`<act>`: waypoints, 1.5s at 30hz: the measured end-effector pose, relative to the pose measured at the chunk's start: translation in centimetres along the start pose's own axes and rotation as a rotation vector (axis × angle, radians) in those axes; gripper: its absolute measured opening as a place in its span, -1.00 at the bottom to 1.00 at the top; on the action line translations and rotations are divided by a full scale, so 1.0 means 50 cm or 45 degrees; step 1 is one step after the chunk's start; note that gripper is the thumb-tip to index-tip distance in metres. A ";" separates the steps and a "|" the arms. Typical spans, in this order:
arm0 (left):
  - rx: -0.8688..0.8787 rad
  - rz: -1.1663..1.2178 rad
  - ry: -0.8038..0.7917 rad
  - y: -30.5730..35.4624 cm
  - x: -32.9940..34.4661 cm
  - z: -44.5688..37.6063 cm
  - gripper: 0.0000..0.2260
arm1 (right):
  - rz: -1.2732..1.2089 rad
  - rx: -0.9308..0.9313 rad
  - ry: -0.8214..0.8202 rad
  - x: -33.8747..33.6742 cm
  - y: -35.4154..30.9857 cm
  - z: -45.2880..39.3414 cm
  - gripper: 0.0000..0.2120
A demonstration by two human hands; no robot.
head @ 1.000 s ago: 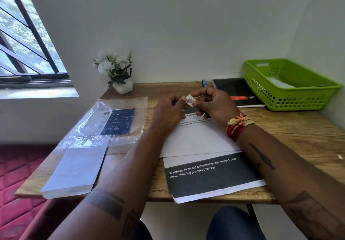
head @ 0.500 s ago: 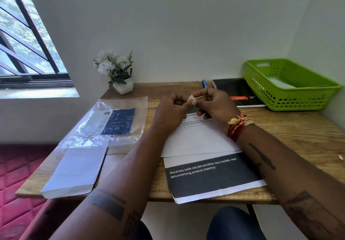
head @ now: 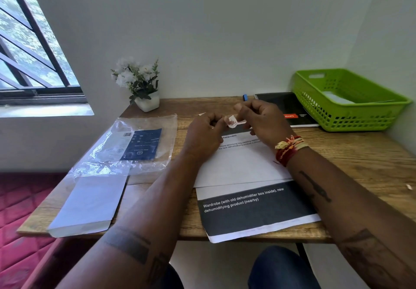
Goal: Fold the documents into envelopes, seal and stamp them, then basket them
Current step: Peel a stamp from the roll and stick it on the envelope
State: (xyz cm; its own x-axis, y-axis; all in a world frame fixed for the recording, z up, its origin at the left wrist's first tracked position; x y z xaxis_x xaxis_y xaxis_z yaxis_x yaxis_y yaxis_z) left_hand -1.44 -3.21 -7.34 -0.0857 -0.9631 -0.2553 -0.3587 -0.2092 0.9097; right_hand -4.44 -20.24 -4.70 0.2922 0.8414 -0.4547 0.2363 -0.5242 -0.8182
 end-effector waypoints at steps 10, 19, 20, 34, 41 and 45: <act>0.147 -0.229 0.023 0.002 0.005 -0.001 -0.88 | 0.080 -0.106 -0.185 -0.002 0.005 -0.007 -0.81; 0.403 -0.606 -0.468 0.010 0.044 0.021 -0.81 | 0.010 0.271 -0.205 -0.170 0.072 0.024 -0.74; 0.420 -0.644 -0.496 0.013 0.046 0.023 -0.81 | 0.045 0.285 -0.218 -0.184 0.084 0.042 -0.73; 0.578 -0.775 -0.625 0.029 0.063 0.040 -0.75 | -0.011 0.348 -0.005 -0.192 0.096 0.125 -0.73; 0.542 -0.766 -0.620 0.029 0.063 0.039 -0.75 | 0.146 0.354 0.044 -0.186 0.106 0.134 -0.78; 0.529 -0.783 -0.617 0.031 0.064 0.041 -0.75 | 0.283 0.327 0.023 -0.183 0.100 0.135 -0.80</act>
State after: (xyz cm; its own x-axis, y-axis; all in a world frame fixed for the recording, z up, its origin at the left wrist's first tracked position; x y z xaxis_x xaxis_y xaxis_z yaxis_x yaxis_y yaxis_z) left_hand -4.16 -6.25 -7.41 -0.1170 -0.5029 -0.8564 -0.7716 -0.4968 0.3972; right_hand -12.16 -29.65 -7.00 0.3270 0.7067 -0.6274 -0.0753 -0.6423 -0.7627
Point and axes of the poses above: each hand's wrist, its own z-axis away from the middle knuckle, its own x-axis out of the palm, y = z × x, the point moved 3 cm from there along -z, towards the middle knuckle, and after that the axes turned 7 degrees about z, right-handed, at the moved point
